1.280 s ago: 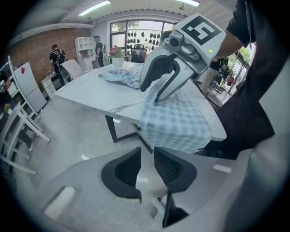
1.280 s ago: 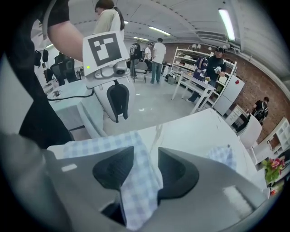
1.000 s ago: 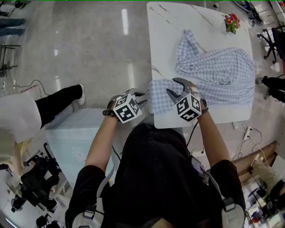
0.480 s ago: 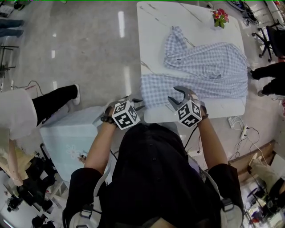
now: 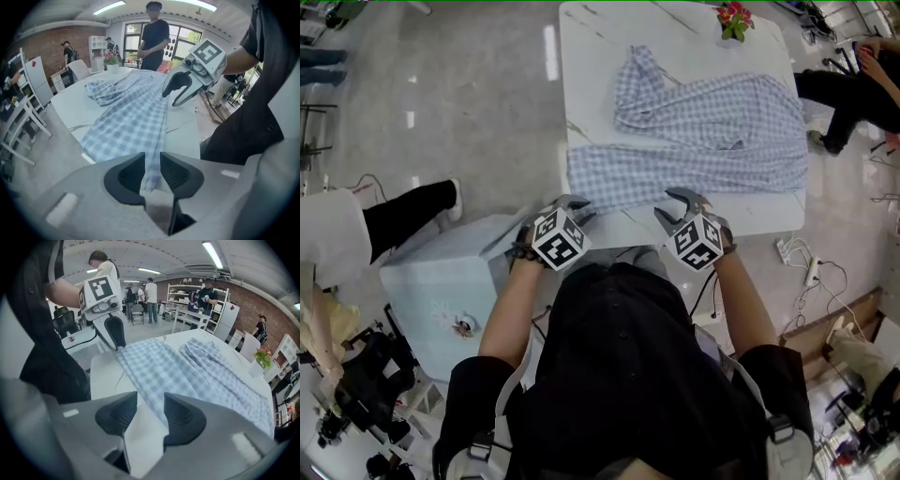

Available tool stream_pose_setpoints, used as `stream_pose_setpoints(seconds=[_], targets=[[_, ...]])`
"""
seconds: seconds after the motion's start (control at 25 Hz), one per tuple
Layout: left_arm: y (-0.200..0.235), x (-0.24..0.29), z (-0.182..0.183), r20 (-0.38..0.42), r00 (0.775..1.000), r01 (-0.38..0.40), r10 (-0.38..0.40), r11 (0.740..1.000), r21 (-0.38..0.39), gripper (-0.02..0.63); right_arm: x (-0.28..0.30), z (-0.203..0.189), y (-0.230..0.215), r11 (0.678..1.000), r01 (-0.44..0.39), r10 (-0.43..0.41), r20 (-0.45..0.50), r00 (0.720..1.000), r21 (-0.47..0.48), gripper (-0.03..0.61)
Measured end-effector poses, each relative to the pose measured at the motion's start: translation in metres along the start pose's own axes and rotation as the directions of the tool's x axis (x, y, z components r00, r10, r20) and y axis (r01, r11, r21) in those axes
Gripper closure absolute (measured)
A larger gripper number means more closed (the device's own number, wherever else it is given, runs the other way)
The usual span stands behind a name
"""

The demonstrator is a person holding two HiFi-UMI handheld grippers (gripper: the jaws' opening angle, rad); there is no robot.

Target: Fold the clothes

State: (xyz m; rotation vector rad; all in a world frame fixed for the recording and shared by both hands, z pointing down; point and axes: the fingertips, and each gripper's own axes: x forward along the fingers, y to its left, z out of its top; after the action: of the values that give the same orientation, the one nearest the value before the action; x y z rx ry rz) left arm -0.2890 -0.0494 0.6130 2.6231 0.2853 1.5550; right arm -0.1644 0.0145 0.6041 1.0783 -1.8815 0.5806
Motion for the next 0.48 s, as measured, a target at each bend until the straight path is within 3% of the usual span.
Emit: stream_pose_setpoints(seconds=[0.12,0.32,0.48], targets=[[-0.005,0.010,0.013,-0.030,0.999,-0.031,0.032,0.999,0.033,0.505,-0.013,-0.017,-0.003,1.000,0.011,-0.011,0.005,1.000,0.025,0.400],[-0.017,0.032,0.017,-0.096,0.995,-0.018,0.025,0.998,0.066,0.506,-0.031,-0.049,-0.015,0.997,0.035,-0.034,-0.008,0.999,0.076,0.402],[-0.013,0.035,0.017,-0.116,0.992,-0.044,0.054,0.995,0.092,0.545,-0.045,-0.072,-0.035,0.992,0.086,-0.083,-0.032,0.996,0.090,0.402]])
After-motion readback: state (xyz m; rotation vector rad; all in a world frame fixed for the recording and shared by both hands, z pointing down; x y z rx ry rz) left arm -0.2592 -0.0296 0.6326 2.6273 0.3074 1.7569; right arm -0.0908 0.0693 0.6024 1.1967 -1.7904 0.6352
